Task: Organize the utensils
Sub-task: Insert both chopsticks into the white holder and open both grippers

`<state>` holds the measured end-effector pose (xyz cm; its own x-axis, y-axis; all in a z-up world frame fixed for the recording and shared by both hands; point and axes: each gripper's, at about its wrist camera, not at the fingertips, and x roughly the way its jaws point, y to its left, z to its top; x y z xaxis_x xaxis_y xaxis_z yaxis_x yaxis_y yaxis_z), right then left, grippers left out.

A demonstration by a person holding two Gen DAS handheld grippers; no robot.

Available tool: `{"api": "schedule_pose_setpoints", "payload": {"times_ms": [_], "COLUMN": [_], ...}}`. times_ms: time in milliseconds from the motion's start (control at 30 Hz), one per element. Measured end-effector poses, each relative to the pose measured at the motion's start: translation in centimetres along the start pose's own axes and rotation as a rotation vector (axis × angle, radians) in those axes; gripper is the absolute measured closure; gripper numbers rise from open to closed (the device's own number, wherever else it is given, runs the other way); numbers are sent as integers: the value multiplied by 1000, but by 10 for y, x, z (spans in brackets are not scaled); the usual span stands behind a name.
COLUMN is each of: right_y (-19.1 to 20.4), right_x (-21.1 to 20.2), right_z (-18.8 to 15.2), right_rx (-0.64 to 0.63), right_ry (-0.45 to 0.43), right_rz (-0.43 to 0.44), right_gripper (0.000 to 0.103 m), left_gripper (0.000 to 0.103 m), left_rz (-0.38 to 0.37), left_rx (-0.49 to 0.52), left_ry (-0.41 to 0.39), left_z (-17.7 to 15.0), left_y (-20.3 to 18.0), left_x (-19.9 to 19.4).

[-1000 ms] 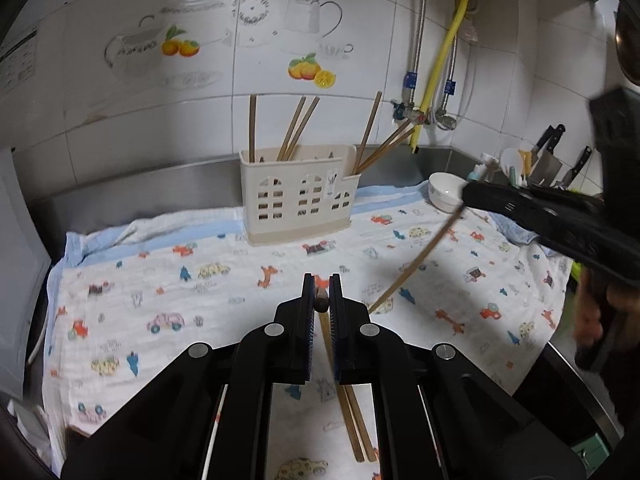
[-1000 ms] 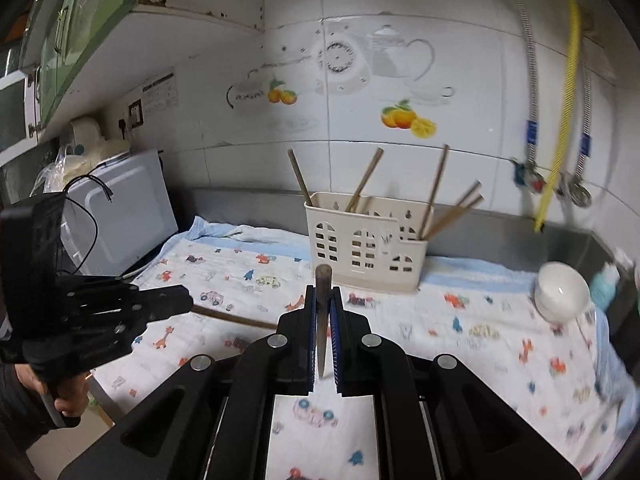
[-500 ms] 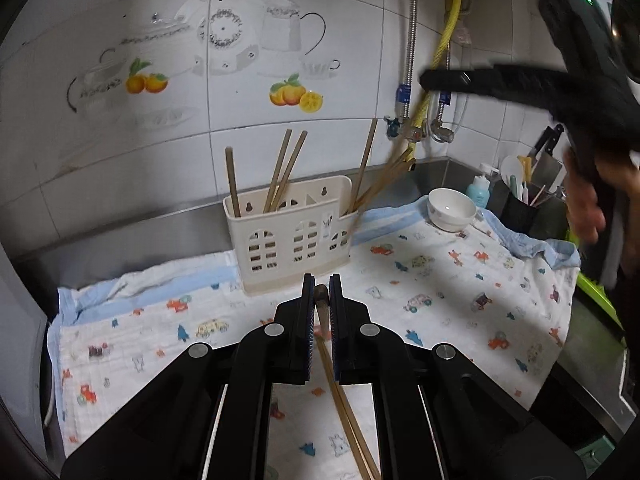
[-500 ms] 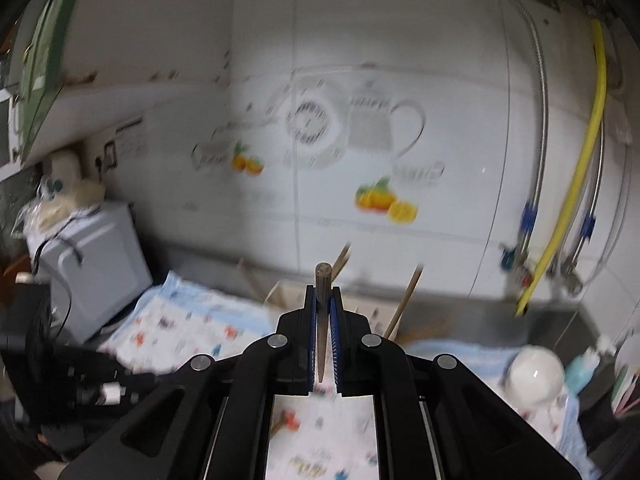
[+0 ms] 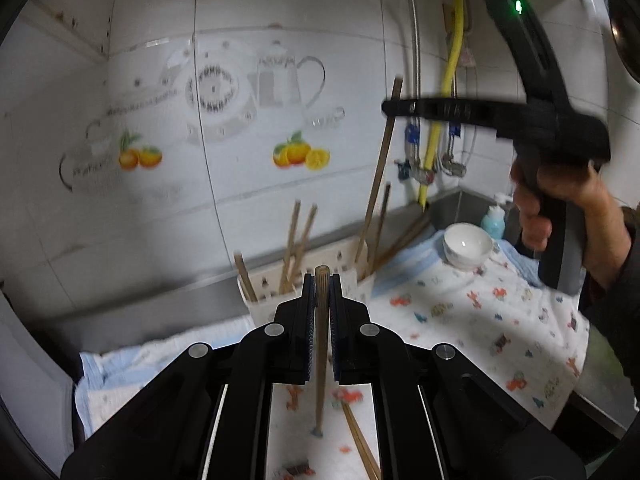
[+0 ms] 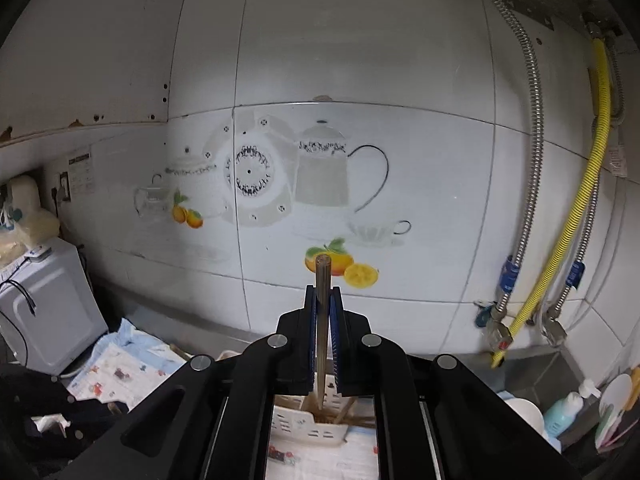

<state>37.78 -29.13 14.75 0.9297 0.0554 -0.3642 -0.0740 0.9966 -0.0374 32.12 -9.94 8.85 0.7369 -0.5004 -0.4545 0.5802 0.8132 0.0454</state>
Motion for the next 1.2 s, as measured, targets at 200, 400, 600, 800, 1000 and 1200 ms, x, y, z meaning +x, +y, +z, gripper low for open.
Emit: {"api": "schedule_pose_setpoints", "payload": {"times_ms": [200,400,600,800,1000,1200], "right_y": [-4,-10,-16,-22,-22,-24], "right_x": [32,63,74,73,68,47], "right_z": [-6,-31,-44,-50,-53,-48], "right_rx": [3,6,7,12,6,22], "right_ry": [41,105,136,132,118,82], "right_rz": [-7,3,13,22,19,22], "right_gripper": [97,97,96,96,95,76], "left_gripper": [97,97,97,97,97,95], "left_rz": [6,69,132,175,193,153], "left_rx": [-17,13,37,-3,-39,-76], "left_ry": [-82,-185,-237,-214,-141,-117], "left_z": [45,83,106,101,81,73], "left_y": [5,2,4,20,34,40], "left_x": [7,15,37,65,93,91]}}
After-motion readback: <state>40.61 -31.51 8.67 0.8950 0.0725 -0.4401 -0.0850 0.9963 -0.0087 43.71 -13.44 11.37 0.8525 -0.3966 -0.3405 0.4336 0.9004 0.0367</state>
